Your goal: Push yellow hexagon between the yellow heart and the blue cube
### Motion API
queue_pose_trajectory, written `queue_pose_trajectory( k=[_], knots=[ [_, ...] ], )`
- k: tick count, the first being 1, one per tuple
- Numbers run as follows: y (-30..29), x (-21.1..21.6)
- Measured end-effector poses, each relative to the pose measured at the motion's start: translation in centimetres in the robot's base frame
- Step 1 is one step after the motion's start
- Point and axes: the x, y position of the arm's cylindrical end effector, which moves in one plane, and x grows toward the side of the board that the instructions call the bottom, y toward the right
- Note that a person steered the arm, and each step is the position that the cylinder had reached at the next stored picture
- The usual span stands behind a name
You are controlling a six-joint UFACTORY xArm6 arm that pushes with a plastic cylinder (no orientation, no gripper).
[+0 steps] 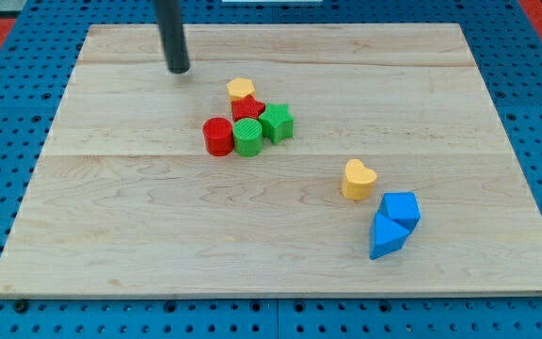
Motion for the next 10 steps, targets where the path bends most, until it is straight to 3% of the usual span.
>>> queue_pose_trajectory(
  k=[2,3,4,5,6,8,9,10],
  knots=[
    [17.0,2.2],
    [20.0,3.8],
    [20.6,3.5],
    [21.9,6.4],
    [22.0,13.6],
    [24.0,8.4],
    [30.3,10.1],
    [28.8,13.8]
  ],
)
